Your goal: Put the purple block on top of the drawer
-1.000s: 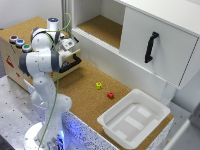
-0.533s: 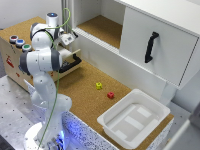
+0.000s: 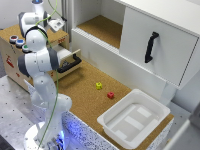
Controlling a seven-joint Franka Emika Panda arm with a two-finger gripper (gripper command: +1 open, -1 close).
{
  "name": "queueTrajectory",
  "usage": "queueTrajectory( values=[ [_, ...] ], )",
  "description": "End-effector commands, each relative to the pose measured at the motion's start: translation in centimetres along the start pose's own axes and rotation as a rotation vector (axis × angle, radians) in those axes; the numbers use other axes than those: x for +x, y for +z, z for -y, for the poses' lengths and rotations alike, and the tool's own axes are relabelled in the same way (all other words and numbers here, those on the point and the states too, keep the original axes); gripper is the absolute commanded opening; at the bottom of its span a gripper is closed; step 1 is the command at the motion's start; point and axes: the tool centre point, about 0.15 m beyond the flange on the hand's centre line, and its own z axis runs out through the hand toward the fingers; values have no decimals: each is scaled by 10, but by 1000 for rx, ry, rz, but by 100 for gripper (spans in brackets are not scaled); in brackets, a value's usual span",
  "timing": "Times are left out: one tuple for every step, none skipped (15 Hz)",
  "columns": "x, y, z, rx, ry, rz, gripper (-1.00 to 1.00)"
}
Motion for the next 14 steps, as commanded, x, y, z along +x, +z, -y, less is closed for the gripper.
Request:
queueTrajectory(
  values=[
    [41,11,-12,18,44,98,-100],
    [44,16,-21,24,79,84,-100],
    [46,18,-26,32,97,72,-100],
    [48,21,-31,44,116,56,-100],
    [49,27,-31,51,120,53,-100],
    [50,29,-33,57,128,47,-100],
    [51,29,-35,59,146,36,-100],
    [51,27,-37,53,173,26,-100],
    [51,22,-38,50,192,19,100],
    [49,15,-38,43,205,10,100],
    [47,5,-38,39,223,-7,100],
    [43,-7,-35,42,225,-28,100],
    [39,-18,-34,53,231,-52,100],
    [34,-29,-32,42,246,-69,100]
  ],
)
